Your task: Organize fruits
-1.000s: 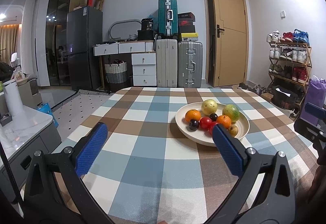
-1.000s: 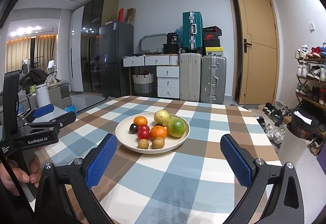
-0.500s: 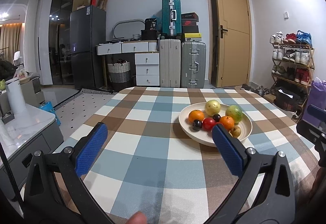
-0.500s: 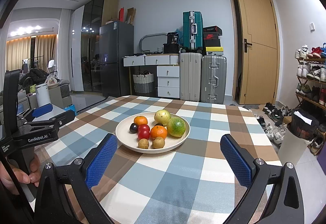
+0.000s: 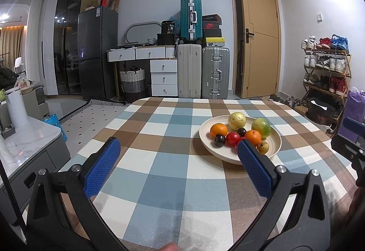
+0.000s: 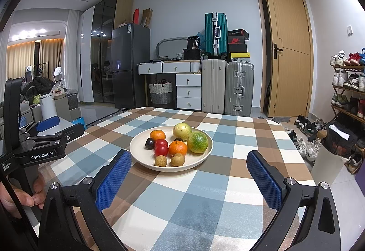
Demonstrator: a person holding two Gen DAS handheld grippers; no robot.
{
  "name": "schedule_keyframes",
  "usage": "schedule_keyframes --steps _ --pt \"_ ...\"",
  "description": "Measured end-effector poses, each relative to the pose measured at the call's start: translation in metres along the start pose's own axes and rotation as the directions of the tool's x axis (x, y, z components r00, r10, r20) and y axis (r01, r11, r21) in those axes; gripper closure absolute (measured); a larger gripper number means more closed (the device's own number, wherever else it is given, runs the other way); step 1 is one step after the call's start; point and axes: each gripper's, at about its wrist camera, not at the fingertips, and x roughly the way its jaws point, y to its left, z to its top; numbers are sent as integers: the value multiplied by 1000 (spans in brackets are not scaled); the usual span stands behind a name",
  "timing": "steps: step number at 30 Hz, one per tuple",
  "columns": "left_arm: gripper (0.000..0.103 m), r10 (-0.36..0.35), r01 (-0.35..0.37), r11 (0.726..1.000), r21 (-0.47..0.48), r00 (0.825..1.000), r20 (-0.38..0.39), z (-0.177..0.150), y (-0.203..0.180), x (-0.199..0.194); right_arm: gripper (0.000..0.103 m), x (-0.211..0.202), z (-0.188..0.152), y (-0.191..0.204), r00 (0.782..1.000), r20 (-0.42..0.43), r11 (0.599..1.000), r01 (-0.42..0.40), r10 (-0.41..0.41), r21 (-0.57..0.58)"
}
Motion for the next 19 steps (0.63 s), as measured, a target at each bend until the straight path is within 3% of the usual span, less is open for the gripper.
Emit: schedule_keyframes --steps 19 --pt "1 6 -6 1000 -5 1000 -1 1 1 -1 0 0 0 0 1000 2 1000 0 0 -1"
